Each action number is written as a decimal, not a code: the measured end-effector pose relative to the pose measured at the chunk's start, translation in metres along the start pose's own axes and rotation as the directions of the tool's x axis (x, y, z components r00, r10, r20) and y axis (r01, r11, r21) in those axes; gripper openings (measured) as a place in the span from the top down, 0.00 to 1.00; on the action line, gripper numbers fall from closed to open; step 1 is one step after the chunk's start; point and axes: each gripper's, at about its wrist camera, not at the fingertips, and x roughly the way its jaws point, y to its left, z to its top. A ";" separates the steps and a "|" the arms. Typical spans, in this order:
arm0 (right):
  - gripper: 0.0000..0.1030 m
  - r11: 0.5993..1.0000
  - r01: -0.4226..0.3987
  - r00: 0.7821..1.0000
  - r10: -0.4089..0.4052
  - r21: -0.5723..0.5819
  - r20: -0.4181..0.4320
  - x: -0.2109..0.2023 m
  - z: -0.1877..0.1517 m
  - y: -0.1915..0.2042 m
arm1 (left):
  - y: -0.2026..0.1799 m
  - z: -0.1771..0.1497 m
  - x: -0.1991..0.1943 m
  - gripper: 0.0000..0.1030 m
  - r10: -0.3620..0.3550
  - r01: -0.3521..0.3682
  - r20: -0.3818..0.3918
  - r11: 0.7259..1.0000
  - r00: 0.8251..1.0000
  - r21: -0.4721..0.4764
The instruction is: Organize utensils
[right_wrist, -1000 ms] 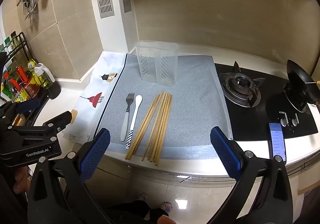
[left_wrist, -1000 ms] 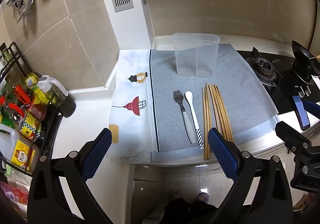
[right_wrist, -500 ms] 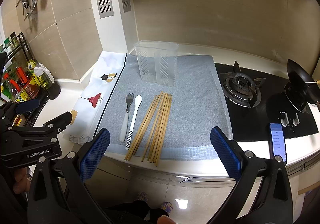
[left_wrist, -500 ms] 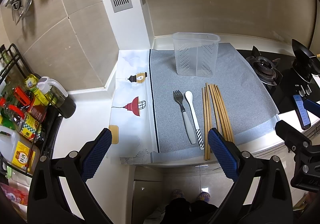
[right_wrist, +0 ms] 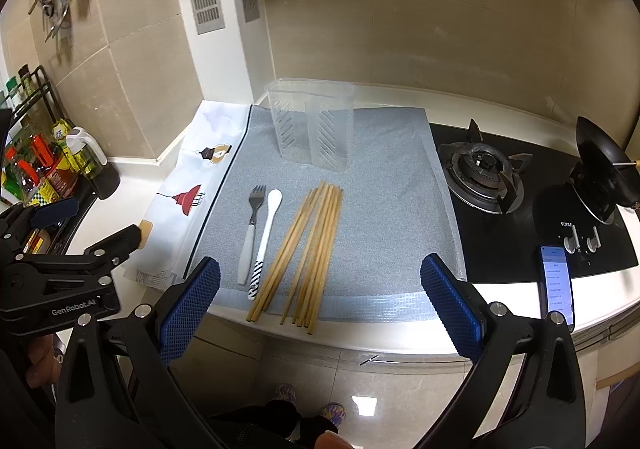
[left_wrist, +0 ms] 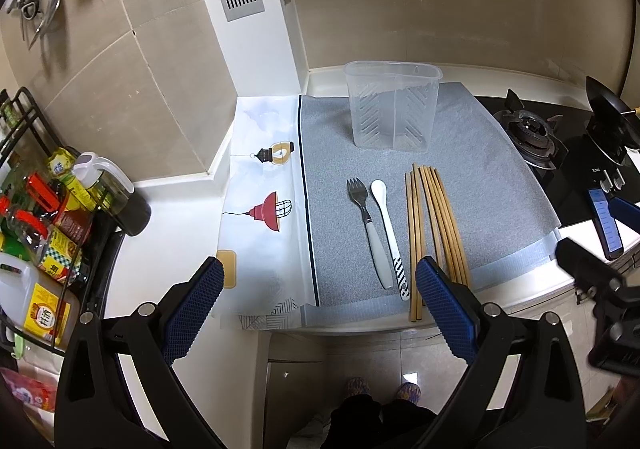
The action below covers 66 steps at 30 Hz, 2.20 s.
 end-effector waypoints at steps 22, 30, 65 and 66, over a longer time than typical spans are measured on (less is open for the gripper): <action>0.05 0.994 -0.004 0.987 0.022 0.113 -0.161 0.099 0.030 -0.056 | 0.007 0.039 0.110 0.09 -0.133 0.127 -0.195 0.991 0.972 -0.043; 0.43 0.989 0.009 0.947 0.039 0.146 -0.320 0.194 0.057 -0.043 | 0.018 0.071 0.183 0.40 -0.265 0.259 -0.229 0.964 0.937 -0.053; 0.95 0.991 -0.092 0.885 0.125 0.095 -0.449 0.274 0.064 -0.059 | -0.026 0.109 0.280 0.75 -0.399 0.411 -0.394 0.910 0.828 -0.059; 0.95 0.991 -0.095 0.886 0.129 0.098 -0.445 0.270 0.064 -0.060 | -0.025 0.113 0.276 0.76 -0.406 0.415 -0.386 0.908 0.829 -0.063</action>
